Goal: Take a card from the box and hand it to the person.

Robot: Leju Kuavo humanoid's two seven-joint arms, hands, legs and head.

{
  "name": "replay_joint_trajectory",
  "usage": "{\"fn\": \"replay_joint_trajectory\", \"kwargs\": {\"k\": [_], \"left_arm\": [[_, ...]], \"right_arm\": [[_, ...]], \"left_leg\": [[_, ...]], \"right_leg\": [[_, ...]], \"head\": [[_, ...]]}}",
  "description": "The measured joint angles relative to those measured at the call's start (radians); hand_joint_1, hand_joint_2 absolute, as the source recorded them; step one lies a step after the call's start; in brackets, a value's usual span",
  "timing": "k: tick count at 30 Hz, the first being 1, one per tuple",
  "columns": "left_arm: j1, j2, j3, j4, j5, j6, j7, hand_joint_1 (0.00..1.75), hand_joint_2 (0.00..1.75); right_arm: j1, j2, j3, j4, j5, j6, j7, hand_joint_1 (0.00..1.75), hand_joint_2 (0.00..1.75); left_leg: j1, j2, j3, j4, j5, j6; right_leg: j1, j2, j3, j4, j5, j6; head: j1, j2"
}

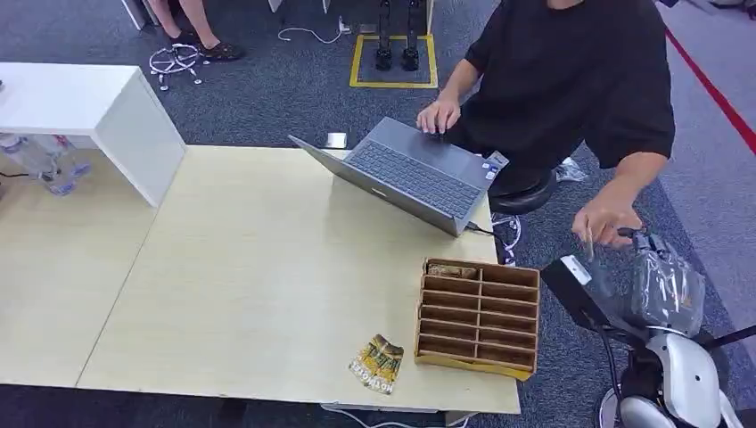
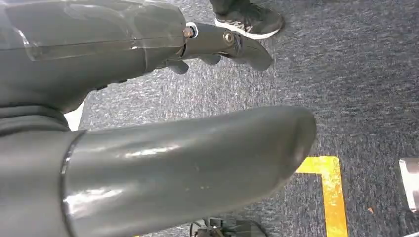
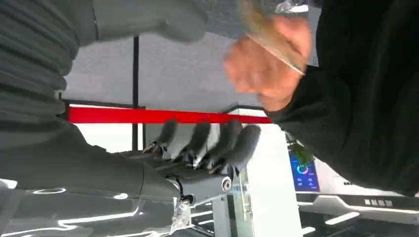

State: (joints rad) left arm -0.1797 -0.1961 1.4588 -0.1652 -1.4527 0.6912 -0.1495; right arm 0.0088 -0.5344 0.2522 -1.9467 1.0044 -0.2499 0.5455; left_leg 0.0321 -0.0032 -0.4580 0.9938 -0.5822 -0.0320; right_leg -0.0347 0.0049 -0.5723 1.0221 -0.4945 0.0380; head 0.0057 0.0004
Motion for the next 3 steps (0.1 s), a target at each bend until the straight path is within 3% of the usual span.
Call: {"fn": "replay_joint_trajectory", "kwargs": {"k": [3], "left_arm": [[0.000, 0.000, 0.000, 0.000, -0.001, 0.000, 0.003, 0.00, 0.00]], "right_arm": [[0.005, 0.000, 0.000, 0.000, -0.001, 0.003, 0.006, 0.00, 1.75]], "left_leg": [[0.000, 0.000, 0.000, 0.000, 0.000, 0.000]], "right_leg": [[0.000, 0.000, 0.000, 0.000, 0.000, 0.000]], "head": [[0.000, 0.000]]}}
